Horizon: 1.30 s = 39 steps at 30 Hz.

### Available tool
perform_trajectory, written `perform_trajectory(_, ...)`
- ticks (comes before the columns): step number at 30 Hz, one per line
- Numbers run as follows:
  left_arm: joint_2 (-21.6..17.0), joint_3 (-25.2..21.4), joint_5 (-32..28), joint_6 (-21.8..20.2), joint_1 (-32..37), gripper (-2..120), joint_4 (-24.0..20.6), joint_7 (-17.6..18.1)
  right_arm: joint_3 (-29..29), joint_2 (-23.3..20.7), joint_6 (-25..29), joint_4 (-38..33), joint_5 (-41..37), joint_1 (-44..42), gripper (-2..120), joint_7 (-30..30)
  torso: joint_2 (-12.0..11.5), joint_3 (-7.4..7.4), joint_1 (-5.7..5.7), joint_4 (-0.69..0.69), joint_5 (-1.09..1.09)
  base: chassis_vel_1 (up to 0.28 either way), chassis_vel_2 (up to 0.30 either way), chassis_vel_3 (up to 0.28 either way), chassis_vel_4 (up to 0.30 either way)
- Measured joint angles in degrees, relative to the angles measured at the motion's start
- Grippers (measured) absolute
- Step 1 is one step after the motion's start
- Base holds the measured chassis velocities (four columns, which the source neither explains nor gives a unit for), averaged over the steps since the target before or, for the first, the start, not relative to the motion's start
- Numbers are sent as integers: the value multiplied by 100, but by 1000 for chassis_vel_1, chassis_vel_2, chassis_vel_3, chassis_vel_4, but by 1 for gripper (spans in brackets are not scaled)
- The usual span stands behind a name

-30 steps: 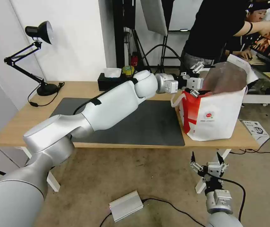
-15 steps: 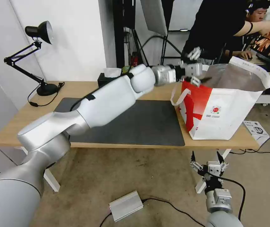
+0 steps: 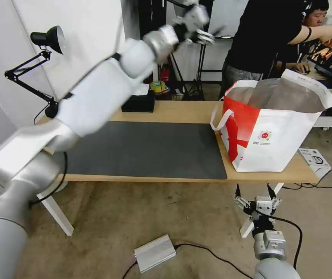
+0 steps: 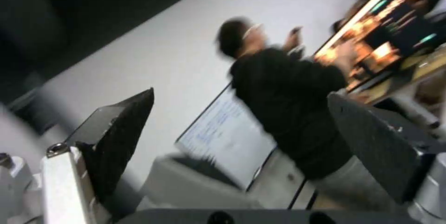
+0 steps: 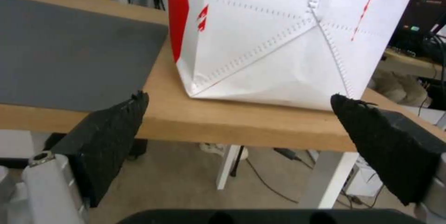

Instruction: Pick up the trash from the table and place it into the takeout bag.

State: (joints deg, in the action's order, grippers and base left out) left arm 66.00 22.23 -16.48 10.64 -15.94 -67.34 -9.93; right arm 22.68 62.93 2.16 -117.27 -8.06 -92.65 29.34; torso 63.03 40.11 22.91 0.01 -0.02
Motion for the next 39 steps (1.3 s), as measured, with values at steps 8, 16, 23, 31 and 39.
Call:
perform_trajectory(8, -1228, -351, -498, -466, 527, 100, -958, 245, 9, -43, -12, -10, -6, 6, 100, -5, 0, 0, 0, -1, -1, 0, 0, 0, 0)
perform_trajectory(16, -2719, -1567, -752, -851, 2546, 100, -2507, 485, -36, -111, -70, -78, -9, 78, 100, -99, 0, 0, 0, 0, -4, 0, 0, 0, 0)
perform_trajectory(23, -3386, -3410, -854, -932, 5003, 100, -3616, 770, -155, -167, -89, -118, -12, 144, 100, -128, 0, -1, -1, 1, -1, 0, 0, 0, 0)
perform_trajectory(31, -2899, -4892, -686, -940, 7134, 100, -4278, 907, 212, -71, -6, -246, -9, -109, 100, -169, 0, -1, -1, -8, 2, 0, 0, 0, 0)
perform_trajectory(39, -2002, -5940, -355, -908, 9078, 100, -4883, 1269, 236, -80, 26, -245, -47, -196, 100, -239, 0, -1, 0, -1, 1, 0, 0, 0, 0)
